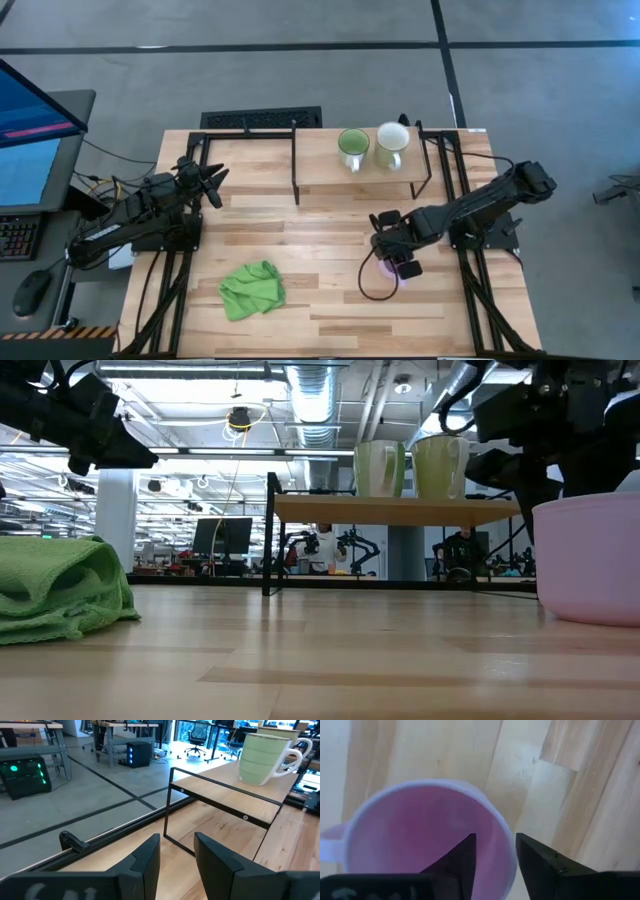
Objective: Stack small to large cups/mugs on shelf
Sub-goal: Put the pink mug on the shelf
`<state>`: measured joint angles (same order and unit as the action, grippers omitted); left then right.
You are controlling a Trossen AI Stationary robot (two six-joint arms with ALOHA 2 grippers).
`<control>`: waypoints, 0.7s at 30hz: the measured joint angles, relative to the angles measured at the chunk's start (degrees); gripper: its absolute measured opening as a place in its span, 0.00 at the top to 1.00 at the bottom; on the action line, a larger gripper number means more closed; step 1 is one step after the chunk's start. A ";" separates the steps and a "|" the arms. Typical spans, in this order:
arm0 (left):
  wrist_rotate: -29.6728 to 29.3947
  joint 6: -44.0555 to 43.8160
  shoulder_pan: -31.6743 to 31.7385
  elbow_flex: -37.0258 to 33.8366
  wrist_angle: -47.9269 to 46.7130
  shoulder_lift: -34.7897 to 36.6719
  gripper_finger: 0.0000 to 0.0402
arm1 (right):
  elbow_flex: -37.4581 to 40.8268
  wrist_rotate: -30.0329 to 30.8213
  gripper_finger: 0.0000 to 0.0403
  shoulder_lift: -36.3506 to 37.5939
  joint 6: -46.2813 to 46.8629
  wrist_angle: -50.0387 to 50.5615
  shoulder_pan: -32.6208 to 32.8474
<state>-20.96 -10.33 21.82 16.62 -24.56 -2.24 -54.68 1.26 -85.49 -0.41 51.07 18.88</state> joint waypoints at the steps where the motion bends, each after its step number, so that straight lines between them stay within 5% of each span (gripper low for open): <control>1: -0.17 0.00 0.00 0.00 0.00 0.00 0.73 | 0.05 -0.14 0.63 0.00 -0.25 -0.21 -0.27; 21: -0.48 0.09 0.00 0.00 -0.22 0.00 0.73 | 0.12 -3.11 0.97 0.09 -0.74 -0.59 -1.40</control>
<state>-21.44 -10.24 21.82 16.62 -24.77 -2.24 -54.57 -1.85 -85.41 -1.16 50.48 17.47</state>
